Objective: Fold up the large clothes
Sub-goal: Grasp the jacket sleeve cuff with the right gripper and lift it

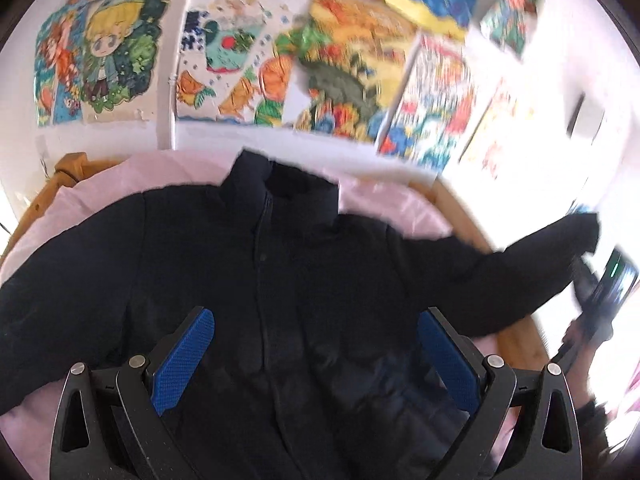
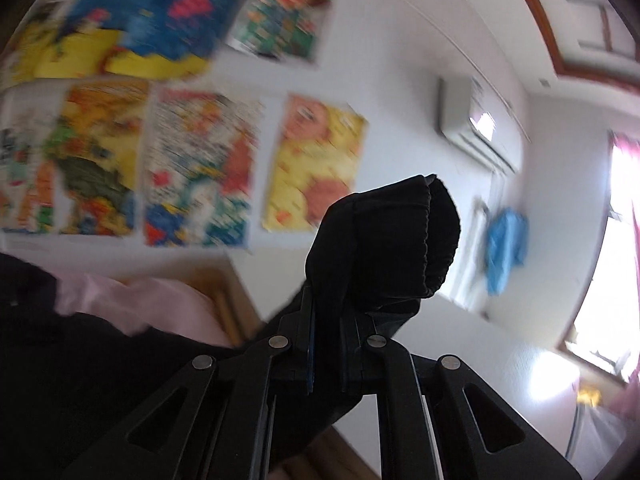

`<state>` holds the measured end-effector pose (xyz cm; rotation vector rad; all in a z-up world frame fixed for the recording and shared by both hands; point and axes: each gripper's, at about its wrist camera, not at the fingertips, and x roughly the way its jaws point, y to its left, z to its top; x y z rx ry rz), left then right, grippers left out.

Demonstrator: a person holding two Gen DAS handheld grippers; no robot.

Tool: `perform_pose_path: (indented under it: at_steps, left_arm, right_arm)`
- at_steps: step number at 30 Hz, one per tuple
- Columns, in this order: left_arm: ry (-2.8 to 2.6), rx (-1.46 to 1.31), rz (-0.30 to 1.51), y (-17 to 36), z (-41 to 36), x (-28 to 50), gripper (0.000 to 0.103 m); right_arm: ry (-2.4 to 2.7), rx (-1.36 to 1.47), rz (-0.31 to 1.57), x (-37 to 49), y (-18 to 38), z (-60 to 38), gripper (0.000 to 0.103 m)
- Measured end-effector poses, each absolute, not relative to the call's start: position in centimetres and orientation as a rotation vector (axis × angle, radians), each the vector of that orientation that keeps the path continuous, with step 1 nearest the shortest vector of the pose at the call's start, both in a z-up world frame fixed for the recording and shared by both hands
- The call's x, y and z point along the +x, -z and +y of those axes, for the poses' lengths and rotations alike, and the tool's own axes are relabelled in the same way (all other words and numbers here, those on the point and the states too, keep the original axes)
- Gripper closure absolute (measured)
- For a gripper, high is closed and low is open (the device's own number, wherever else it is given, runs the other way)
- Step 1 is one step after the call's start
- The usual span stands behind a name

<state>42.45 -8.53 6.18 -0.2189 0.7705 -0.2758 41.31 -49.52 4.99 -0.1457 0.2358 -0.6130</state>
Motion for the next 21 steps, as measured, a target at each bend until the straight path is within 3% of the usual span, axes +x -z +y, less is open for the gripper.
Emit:
perform_pose_path:
  at_steps: [8, 12, 21]
  left_arm:
    - [0.433, -0.378, 0.676, -11.2, -5.1, 41.9, 0.000]
    - [0.516, -0.360, 0.666, -12.9, -6.1, 41.8, 0.000]
    - [0.555, -0.434, 0.807, -11.2, -9.2, 43.8, 0.000]
  right_arm:
    - [0.312, -0.474, 0.070, 41.0, -6.4, -34.1, 0.094]
    - [0.200, -0.602, 0.035, 39.7, -4.4, -27.5, 0.094]
    - [0.025, -0.785, 0.020, 36.1, 0.9, -18.1, 0.095]
